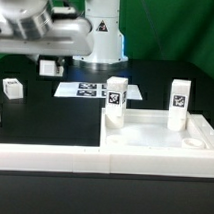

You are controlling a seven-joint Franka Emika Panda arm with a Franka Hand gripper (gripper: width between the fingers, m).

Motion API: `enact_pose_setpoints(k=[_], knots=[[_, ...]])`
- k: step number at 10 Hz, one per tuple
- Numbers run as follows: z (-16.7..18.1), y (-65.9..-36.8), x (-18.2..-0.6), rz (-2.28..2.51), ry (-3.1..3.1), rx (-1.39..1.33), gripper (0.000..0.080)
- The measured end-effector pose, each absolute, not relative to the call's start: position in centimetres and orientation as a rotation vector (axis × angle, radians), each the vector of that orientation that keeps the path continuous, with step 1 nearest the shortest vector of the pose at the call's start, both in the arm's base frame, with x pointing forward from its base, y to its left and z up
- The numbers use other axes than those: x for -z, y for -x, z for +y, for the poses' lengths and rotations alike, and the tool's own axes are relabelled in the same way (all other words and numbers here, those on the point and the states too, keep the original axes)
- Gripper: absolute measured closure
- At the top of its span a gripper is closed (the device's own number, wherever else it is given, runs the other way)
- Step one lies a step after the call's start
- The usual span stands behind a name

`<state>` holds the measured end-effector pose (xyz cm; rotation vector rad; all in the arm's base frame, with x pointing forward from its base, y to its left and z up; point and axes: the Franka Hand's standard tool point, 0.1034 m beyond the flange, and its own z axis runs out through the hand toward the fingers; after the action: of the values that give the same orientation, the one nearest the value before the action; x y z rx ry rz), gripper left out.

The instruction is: Assemble square table

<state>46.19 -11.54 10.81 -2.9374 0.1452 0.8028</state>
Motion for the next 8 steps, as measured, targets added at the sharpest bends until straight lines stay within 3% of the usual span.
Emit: enact_pose_setpoints(k=[5,8], knots=[[-11.6,-48.3,-11.3,0.148,3.057,-0.389,0.0509],[-9.8,-54.8,-14.9,0.152,3.107,-0.099,0.0509]])
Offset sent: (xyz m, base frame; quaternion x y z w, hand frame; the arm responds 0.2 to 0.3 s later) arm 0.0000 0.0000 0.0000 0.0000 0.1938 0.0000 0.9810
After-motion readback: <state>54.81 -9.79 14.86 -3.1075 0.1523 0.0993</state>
